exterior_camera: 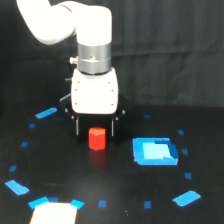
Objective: Pick up the red object from the table
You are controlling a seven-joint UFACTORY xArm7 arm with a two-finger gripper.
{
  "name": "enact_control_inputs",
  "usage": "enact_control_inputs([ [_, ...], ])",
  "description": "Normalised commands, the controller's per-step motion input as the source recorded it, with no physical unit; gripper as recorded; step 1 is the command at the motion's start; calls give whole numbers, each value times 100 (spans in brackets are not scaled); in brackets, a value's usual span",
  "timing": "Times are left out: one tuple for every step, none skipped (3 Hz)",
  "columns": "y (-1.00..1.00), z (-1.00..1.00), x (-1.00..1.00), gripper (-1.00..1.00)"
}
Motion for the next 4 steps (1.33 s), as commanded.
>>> enact_control_inputs([
  [-54, -13, -12, -100],
  [22, -57, 1, -100],
  [37, -43, 49, -100],
  [-8, 92, 16, -100],
])
